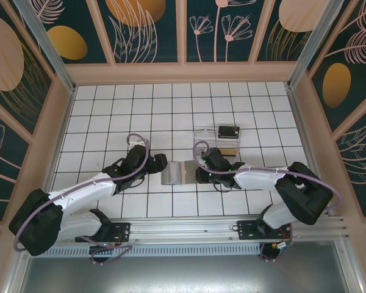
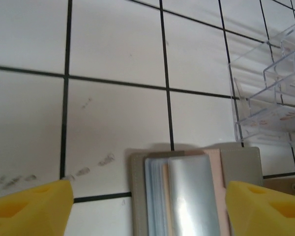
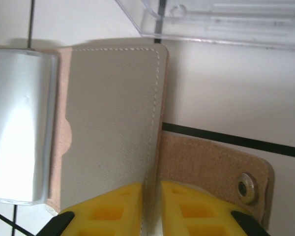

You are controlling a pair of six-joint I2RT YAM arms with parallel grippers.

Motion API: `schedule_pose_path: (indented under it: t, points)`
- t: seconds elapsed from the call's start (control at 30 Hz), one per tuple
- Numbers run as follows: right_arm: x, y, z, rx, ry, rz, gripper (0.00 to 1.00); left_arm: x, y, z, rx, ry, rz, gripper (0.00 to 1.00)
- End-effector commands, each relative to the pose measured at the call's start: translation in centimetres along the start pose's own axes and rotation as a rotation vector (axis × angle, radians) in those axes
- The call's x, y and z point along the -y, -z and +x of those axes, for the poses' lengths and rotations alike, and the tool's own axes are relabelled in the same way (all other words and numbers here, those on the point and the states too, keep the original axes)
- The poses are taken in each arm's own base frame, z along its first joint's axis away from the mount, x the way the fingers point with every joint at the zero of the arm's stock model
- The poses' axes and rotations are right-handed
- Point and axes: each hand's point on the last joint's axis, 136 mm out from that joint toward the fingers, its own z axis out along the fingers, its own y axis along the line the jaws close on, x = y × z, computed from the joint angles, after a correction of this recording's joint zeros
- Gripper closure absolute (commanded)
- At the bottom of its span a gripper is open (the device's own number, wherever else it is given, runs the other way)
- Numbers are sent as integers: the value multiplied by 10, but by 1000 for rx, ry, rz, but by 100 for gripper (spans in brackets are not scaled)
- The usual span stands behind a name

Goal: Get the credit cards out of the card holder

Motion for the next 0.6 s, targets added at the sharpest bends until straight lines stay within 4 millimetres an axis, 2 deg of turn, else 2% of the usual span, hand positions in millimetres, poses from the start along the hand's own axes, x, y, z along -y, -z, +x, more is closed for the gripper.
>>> schedule_pose_path:
  t: [0.0, 0.13, 0.17, 0.27, 0.4, 0.57]
  points:
    - [-15, 17, -20, 64, 40, -9, 80, 17, -2, 5, -50, 36, 76, 26]
    - [-21, 23, -31, 86, 47, -5, 80, 19, -6, 15, -109, 61, 84, 36]
    - [-21, 21, -33, 86, 54, 3, 80, 20, -8, 18, -121, 68, 90, 37]
    - [-20, 16, -38, 86, 68, 24, 81, 23, -13, 24, -151, 85, 105, 49]
    - [-14, 4, -40, 70, 87, 47, 81, 22, -23, 30, -184, 86, 87, 57]
    - [0, -12, -30, 33, 90, 83, 82, 22, -32, 39, -228, 90, 86, 59]
